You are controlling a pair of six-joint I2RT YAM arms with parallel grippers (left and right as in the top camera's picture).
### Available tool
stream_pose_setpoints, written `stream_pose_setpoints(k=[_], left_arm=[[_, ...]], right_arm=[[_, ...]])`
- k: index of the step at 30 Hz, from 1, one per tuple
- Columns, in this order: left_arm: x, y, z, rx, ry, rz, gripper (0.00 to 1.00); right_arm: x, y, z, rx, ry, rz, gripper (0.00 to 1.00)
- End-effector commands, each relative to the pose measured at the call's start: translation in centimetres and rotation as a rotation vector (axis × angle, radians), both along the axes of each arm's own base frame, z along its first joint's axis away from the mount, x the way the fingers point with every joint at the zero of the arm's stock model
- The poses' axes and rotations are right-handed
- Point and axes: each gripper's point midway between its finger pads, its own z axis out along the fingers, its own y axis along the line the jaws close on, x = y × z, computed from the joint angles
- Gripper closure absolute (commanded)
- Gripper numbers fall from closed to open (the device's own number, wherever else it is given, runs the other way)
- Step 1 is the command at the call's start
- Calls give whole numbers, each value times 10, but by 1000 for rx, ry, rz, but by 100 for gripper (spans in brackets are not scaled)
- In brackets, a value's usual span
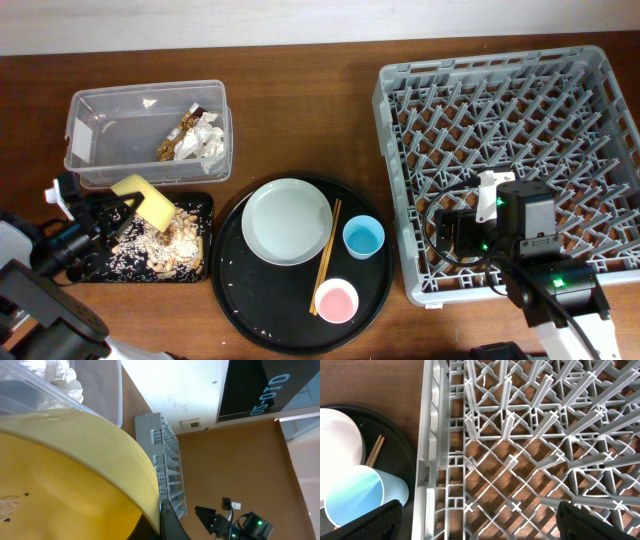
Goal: Sort waste into correct bins and load items into the dishwasher rack
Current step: 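Grasp the yellow bowl with left gripper and tip shells onto black tray, then place the emptied yellow bowl onto the white plate with left gripper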
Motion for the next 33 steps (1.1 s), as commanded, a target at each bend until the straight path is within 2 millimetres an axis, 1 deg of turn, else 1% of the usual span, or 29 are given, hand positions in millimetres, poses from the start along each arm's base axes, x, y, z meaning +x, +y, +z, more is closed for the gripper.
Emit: stream_pose_setpoints(k=[1, 2, 3, 4, 5, 6, 7, 8, 9, 10, 11, 12, 13, 14, 15, 17, 18, 20, 22, 24, 25, 27, 28, 29, 30, 31, 32, 33], left_arm=[[4, 3, 14, -21, -97, 38, 100], [5, 4, 9, 34, -129, 22, 100], [4, 5, 2, 35, -78, 12, 100], [4, 5, 2, 8, -45, 18, 100], [4, 3, 10, -47, -40, 37, 100], [3, 2, 14, -8, -104, 31, 100], [1, 0, 14, 33, -140, 18, 100], [2, 2, 8, 84, -167, 2, 100], [3, 4, 4, 97, -156, -2, 100], [5, 5, 2, 42, -89, 13, 100], [4, 3, 13, -28, -79, 36, 100], [2, 0, 19, 8, -149, 34, 100], [3, 2, 17, 41, -175, 28, 100], [5, 4, 12, 12, -123, 31, 100], [4, 3, 13, -31, -77, 37, 100], [0, -2, 14, -23, -68, 21, 100], [-6, -6, 12, -9, -44, -4, 100], [-10, -24, 14, 20, -29, -71, 100], [-10, -50, 21, 64, -61, -163, 100], [-6, -89, 30, 140, -107, -324, 100], [-2, -111, 32, 180, -96, -420, 100], [5, -137, 27, 252, -57, -524, 100], [13, -157, 10, 372, 16, -593, 100], [17, -167, -4, 463, 75, -619, 100], [21, -180, -24, 600, 141, -640, 100], [26, -196, -41, 751, 177, -646, 100], [28, -216, -54, 911, 170, -663, 100], [28, -225, -61, 1013, 173, -662, 100]], right_arm=[[2, 3, 8, 15, -19, 6, 1], [2, 3, 8, 15, -19, 6, 1], [2, 3, 8, 15, -19, 6, 1], [2, 3, 8, 15, -19, 6, 1], [2, 3, 8, 15, -19, 6, 1], [2, 3, 8, 15, -19, 6, 1], [2, 3, 8, 15, -19, 6, 1], [2, 3, 8, 15, -19, 6, 1], [2, 3, 8, 15, -19, 6, 1], [2, 3, 8, 15, -19, 6, 1], [2, 3, 8, 15, -19, 6, 1], [2, 3, 8, 15, -18, 6, 1], [2, 3, 8, 15, -18, 6, 1], [2, 3, 8, 15, -18, 6, 1], [2, 3, 8, 15, -18, 6, 1], [2, 3, 8, 15, -18, 6, 1], [2, 3, 8, 15, -19, 5, 1], [2, 3, 8, 15, -19, 5, 1], [2, 3, 8, 15, -19, 5, 1], [2, 5, 8, 21, -18, 10, 1], [2, 5, 8, 21, -18, 10, 1], [2, 5, 8, 21, -18, 10, 1], [2, 5, 8, 21, -18, 10, 1], [2, 4, 8, 20, -18, 10, 1], [2, 4, 8, 20, -18, 10, 1], [2, 4, 8, 20, -18, 10, 1], [2, 4, 8, 20, -18, 10, 1], [2, 4, 8, 20, -18, 10, 1]])
